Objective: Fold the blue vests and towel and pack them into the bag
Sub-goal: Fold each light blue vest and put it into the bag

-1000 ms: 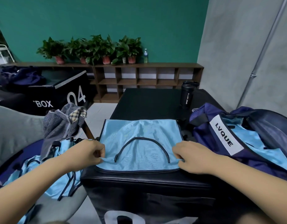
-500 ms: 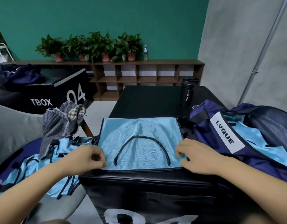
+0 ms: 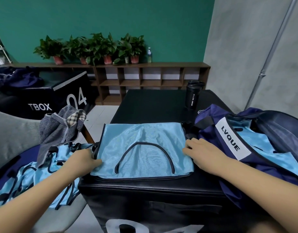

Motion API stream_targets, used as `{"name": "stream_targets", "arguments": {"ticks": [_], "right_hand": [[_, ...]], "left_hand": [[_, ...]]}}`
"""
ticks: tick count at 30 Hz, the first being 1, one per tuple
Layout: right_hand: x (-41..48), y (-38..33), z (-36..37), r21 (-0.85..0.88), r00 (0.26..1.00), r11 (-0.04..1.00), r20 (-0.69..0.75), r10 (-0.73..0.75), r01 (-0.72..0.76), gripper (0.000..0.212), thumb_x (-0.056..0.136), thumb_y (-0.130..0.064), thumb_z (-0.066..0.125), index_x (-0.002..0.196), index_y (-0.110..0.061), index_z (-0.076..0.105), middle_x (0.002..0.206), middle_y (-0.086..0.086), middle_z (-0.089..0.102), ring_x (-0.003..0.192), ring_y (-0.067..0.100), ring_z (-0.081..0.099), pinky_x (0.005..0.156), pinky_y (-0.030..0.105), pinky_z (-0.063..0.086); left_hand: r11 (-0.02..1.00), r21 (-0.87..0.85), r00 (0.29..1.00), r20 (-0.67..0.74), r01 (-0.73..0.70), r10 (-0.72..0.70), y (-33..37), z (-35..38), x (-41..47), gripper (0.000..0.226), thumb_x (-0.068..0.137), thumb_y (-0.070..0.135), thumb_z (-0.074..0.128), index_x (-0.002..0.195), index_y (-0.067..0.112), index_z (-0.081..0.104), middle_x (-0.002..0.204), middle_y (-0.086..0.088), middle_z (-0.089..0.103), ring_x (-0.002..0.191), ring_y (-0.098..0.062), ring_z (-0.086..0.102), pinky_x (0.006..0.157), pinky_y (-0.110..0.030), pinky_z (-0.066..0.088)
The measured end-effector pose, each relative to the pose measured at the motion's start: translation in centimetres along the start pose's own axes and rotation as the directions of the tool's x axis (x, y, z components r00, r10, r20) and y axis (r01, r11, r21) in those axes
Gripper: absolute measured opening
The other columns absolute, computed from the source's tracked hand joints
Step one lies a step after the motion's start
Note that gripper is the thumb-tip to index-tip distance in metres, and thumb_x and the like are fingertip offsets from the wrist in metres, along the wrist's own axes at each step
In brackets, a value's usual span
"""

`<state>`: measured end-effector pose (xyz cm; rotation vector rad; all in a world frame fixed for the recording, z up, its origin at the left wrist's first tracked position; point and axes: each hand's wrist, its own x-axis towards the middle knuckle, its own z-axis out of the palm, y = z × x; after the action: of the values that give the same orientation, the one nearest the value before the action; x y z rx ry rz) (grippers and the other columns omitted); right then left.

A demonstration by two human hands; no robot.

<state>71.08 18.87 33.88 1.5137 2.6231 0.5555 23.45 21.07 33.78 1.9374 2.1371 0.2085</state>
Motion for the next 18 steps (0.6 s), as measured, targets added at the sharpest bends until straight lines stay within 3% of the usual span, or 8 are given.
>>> {"name": "stream_targets", "arguments": {"ticks": [4,9,13,18], "right_hand": [[0.2,-0.1,-0.1,-0.017,0.998,0.999,-0.061,-0.034,0.033,0.031,0.071,-0.006,0.070,0.093,-0.026,0.064,0.091,-0.004,0.052,0.081,0.021,0.050,0.066,0.033,0.035],[-0.3,-1.3,-1.1,0.064,0.992,0.991,-0.056,-0.116,0.119,0.011,0.084,-0.024,0.057,0.094,-0.027,0.061,0.094,-0.006,0.053,0.090,0.021,0.052,0.075,0.036,0.043],[-1.2,-3.7,-2.5,0.160,0.983,0.970,-0.034,-0.178,0.181,0.011,0.088,-0.034,0.055,0.096,-0.027,0.057,0.090,-0.006,0.052,0.090,0.021,0.051,0.081,0.036,0.041],[-1.5,-7.3,-3.7,0.219,0.973,0.949,-0.022,-0.229,0.228,0.012,0.087,-0.033,0.052,0.094,-0.024,0.052,0.088,-0.003,0.050,0.084,0.023,0.050,0.078,0.035,0.036]], "left_hand": [[0.999,0.049,1.000,0.011,0.022,-0.023,-0.1,0.1,1.0,0.049,0.084,0.039,0.074,0.051,0.018,0.045,0.043,0.002,0.043,0.049,-0.018,0.048,0.050,-0.028,0.033],[0.984,0.179,0.995,0.098,0.006,-0.024,0.4,-1.1,3.1,0.050,0.083,0.045,0.075,0.045,0.017,0.056,0.047,0.003,0.048,0.050,-0.016,0.049,0.049,-0.025,0.037],[0.968,0.249,0.993,0.113,-0.013,-0.015,0.8,-2.2,6.1,0.050,0.083,0.048,0.077,0.057,0.015,0.051,0.054,0.001,0.049,0.053,-0.018,0.046,0.052,-0.027,0.034],[0.954,0.288,0.987,0.156,-0.085,0.041,1.9,-3.3,10.8,0.053,0.082,0.045,0.079,0.050,0.016,0.049,0.045,0.004,0.045,0.047,-0.020,0.043,0.050,-0.025,0.035]]}}
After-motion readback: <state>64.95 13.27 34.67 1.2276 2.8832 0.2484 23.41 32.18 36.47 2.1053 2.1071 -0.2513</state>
